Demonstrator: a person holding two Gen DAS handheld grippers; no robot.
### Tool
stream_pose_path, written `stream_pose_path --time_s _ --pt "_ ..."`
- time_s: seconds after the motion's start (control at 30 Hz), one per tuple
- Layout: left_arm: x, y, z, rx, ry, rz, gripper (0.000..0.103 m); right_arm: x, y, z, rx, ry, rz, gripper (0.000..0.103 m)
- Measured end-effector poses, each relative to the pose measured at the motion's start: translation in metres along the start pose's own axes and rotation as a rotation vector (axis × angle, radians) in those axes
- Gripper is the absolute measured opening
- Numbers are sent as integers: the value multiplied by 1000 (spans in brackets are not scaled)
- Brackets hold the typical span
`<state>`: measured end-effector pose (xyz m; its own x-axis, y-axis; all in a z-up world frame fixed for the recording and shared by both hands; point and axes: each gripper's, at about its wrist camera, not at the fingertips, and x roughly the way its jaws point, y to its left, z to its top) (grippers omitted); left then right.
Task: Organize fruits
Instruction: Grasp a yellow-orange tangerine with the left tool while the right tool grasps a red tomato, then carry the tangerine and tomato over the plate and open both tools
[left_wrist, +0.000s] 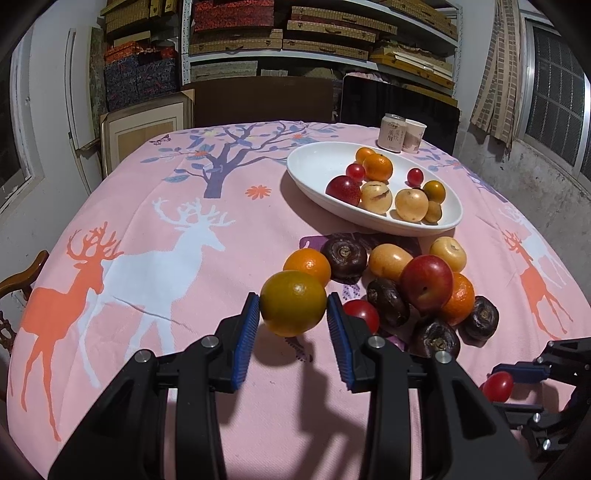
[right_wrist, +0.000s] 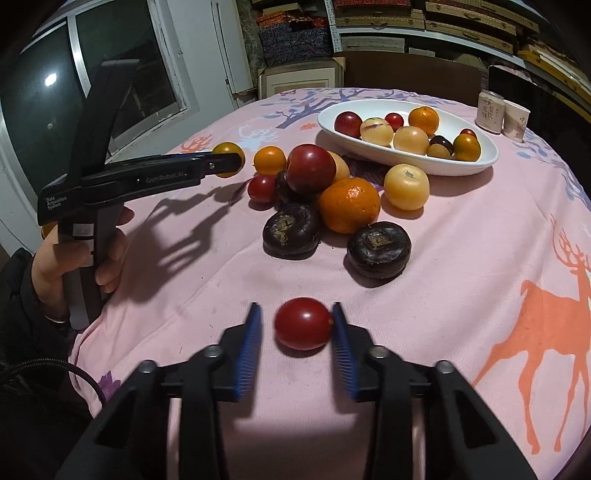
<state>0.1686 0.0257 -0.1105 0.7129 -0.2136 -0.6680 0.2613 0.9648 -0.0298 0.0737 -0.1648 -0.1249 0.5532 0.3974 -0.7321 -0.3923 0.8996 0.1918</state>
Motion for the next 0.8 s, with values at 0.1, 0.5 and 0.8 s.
stream_pose_path --time_s 0.1,0.5,0.8 --pt "2 3 0 -13 10 3 37 -2 -3 -2 18 -10 15 31" --pt "1 11 -1 -55 9 9 37 -21 -22 -5 92 -94 12 31" --pt "-18 -10 6 17 -9 -10 37 -58 -67 16 172 -206 -60 31"
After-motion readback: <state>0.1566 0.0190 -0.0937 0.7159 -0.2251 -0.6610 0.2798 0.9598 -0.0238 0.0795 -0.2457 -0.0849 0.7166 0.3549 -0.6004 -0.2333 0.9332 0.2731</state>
